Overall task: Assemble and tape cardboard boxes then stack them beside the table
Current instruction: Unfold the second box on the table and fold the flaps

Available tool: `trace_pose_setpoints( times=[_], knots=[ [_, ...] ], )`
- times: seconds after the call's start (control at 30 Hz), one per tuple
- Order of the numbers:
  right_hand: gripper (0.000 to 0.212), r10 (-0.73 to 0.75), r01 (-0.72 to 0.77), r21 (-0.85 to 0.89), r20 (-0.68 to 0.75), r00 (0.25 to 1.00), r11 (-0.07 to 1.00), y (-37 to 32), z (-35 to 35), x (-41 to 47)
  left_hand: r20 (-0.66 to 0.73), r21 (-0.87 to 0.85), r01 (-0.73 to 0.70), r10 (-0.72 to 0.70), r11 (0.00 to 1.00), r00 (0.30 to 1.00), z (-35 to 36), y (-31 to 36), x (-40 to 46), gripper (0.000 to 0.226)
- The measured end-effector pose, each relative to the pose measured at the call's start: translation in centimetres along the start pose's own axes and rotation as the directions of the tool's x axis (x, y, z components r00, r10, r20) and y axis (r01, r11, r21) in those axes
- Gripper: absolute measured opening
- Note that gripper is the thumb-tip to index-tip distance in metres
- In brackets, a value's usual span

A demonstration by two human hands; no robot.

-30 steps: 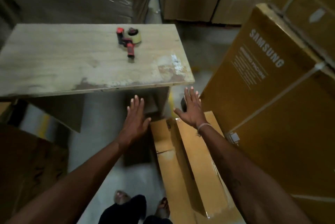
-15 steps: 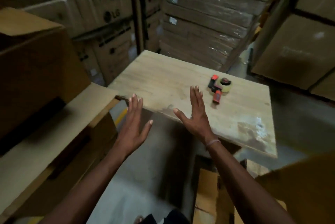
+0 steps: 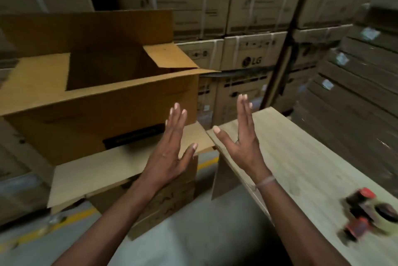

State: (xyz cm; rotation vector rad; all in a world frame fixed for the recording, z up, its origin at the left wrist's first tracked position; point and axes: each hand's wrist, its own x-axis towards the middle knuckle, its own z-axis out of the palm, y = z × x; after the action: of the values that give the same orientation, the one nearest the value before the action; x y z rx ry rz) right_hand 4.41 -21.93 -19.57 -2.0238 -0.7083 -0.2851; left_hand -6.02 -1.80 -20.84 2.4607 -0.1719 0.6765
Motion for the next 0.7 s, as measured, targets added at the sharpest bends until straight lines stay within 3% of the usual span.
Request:
trace_pose_setpoints(
  times=[0.3, 0.5, 0.6, 0.7],
  knots=[
    [0.089, -0.215, 0.207, 0.090, 0.083, 0.973, 0.974, -4.2, 3.2, 9.3, -0.116, 0.257, -0.080, 0.113, 0.963, 0.987, -6.3, 1.7, 2.6, 0.079],
    [0.082, -0.211, 0.238, -0.217, 0.140, 0.967, 0.947, -8.0, 1.6, 16.3, -0.019, 0.436, 0.004, 0.005, 0.900, 1.000, -13.6, 2.2, 6.9, 0.086],
    [0.086, -0.207, 0.272, -0.377, 0.206, 0.957, 0.885, -8.4, 1.6, 18.4, 0.062, 0.614, 0.045, -0.105, 0.788, 0.993, -16.5, -0.6, 9.8, 0.093],
    [0.093, -0.205, 0.285, -0.519, 0.206, 0.957, 0.806, -8.7, 2.3, 20.5, 0.066, 0.701, 0.036, -0.115, 0.712, 0.991, -18.1, -3.7, 12.4, 0.097]
  ],
)
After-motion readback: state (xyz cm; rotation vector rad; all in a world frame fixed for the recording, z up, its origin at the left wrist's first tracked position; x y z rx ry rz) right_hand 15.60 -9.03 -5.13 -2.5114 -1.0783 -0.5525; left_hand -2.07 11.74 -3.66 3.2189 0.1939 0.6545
